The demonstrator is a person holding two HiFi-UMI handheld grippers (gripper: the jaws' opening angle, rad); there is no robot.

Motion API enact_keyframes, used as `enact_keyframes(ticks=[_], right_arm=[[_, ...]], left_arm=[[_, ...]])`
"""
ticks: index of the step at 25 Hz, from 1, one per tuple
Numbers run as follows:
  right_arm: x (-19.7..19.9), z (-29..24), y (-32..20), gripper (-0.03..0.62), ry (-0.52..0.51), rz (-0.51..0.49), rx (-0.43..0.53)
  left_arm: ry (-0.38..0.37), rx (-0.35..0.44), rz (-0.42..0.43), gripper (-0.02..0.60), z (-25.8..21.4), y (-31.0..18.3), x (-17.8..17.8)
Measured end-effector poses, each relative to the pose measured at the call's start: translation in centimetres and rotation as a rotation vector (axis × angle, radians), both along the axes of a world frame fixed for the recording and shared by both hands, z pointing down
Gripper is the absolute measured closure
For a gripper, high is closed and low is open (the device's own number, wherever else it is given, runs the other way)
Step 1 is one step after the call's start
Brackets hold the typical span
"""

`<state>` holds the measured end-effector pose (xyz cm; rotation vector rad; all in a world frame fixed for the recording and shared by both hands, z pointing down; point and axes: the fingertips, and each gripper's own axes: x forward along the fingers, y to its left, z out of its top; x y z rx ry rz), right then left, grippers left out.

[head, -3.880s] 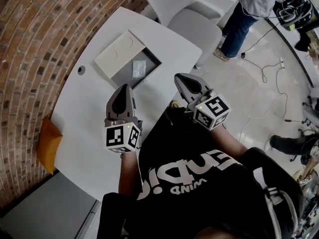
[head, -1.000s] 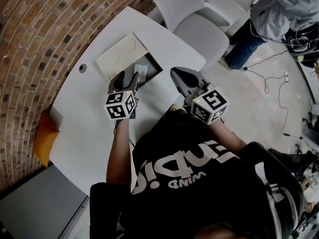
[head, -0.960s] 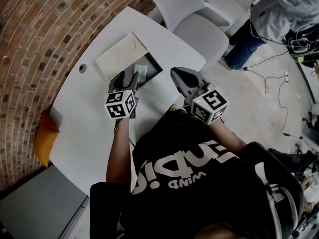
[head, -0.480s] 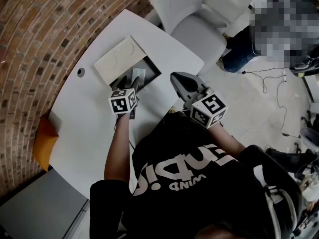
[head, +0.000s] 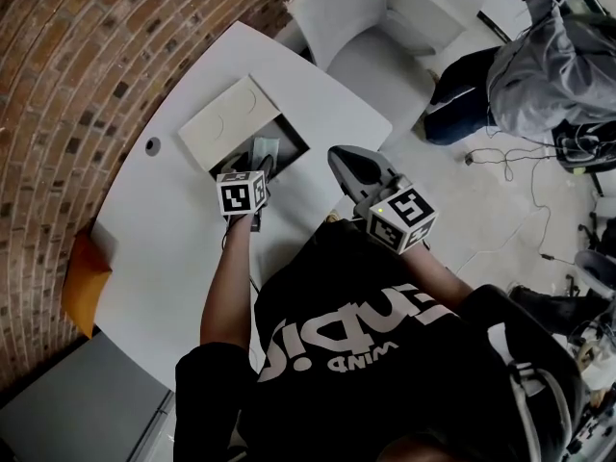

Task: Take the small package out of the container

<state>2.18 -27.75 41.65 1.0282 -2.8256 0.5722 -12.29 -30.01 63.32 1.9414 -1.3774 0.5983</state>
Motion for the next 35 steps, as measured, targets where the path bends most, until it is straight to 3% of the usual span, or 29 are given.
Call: enact_keyframes(ticks=[12, 23, 30, 35], right_arm=[[0.1, 1.0, -1.3, 0.594, 0.019, -0.002, -0.031], [-0.2, 1.7, -1.8, 0.594, 0.037, -0.015, -0.043], [-0.5, 2.1, -1.5, 0.594, 0.039, -0.022, -0.054], [-0.2, 2.2, -1.2, 0.594, 0.040, -0.031, -0.041]], left_arm=[[-0.061, -0.084, -0.020, 0.331, 3.2, -1.6, -0.4], [-0.014, -0.146, -0.017, 0.331, 4.3, -2.1, 0.3], [-0.093, -0.152, -0.015, 0.336, 4.2, -1.9, 0.1], [-0.102, -0.151, -0.019, 0.344, 3.7, -1.8, 0.1]])
